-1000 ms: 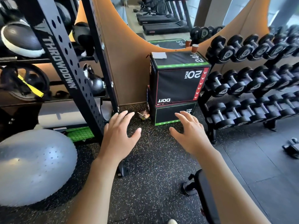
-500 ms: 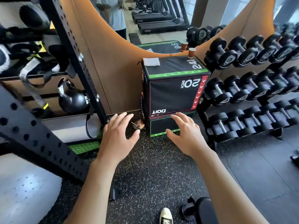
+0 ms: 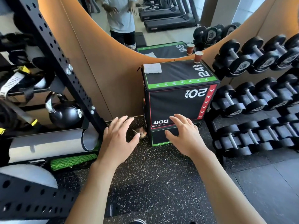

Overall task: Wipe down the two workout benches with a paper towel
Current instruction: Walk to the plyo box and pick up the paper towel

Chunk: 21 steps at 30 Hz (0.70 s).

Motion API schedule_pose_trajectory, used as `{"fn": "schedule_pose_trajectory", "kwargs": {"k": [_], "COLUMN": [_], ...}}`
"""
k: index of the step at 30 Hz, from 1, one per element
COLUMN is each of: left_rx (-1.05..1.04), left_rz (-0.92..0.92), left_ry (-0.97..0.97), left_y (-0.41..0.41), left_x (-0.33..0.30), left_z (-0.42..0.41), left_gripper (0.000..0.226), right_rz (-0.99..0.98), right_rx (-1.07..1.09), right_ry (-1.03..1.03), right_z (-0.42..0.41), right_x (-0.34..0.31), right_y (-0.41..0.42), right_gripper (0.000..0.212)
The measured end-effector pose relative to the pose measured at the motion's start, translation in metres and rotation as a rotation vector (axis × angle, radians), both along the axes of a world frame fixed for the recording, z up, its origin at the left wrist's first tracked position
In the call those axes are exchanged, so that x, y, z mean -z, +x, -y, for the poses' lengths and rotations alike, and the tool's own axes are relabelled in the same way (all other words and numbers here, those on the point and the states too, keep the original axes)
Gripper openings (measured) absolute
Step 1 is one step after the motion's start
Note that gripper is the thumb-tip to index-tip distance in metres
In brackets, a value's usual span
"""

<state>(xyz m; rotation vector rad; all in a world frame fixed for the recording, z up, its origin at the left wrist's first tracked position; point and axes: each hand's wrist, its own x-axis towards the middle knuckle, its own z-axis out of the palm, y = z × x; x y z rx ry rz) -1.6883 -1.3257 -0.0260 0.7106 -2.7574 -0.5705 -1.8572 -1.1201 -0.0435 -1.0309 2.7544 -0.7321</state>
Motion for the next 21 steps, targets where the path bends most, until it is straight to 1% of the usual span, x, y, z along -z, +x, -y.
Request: {"fn": "schedule_pose_trajectory", "kwargs": {"k": [8, 21], "left_rx": [0.033, 0.143], "left_rz": [-0.014, 0.025], "left_ry": [0.021, 0.031], "left_y": [-0.082, -0.230], "left_x": [0.019, 0.025], "left_z": [0.065, 0.216], "left_gripper": [0.062, 0.064], "right_rz": [0.010, -0.005], "right_rx": [0.017, 0.116], "right_ry": [0.008, 0.035], "right_z": [0.057, 0.205], "right_x": [0.014, 0.004], "right_y": [-0.073, -0.213], "right_gripper": [0.066, 0.066]}}
